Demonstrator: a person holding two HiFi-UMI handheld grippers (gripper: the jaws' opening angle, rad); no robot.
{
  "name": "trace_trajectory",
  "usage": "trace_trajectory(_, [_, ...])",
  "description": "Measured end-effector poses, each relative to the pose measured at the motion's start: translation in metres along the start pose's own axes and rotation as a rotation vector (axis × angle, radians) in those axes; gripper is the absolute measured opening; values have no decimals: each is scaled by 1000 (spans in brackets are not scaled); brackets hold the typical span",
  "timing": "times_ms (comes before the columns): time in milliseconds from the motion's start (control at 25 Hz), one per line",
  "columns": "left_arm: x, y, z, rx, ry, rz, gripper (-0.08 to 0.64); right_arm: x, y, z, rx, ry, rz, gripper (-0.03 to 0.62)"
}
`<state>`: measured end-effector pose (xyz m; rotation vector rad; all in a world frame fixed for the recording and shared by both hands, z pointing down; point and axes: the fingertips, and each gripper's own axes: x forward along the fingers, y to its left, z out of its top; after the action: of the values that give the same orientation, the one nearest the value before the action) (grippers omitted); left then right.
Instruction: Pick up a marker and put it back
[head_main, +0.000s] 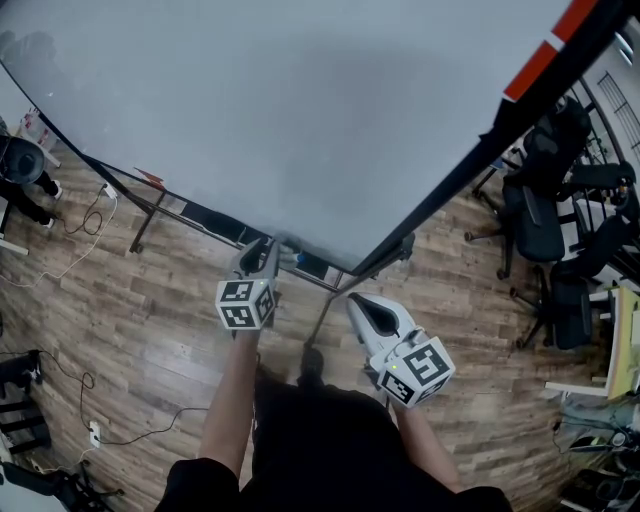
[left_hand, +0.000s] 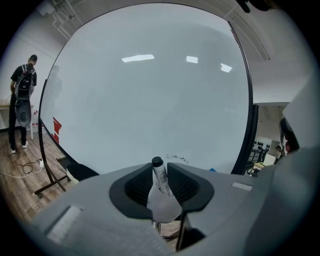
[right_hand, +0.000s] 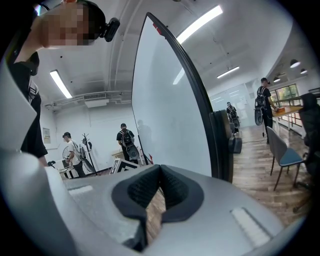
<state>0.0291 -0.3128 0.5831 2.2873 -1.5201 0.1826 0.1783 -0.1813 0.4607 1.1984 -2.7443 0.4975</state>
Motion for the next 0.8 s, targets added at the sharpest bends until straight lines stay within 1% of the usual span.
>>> trace_trajectory(320, [-8,-12,2,-3,-15,-35,78,0,4,-1,2,-7,9,2])
trace_trajectory(600, [-19,-13,13,6,-46,-24,77,-4,4,3,14,-22,11,2])
trace_trajectory(800, [-28,-17,26,21,-75,-30,77,-6,4,5,19,-35,15,2])
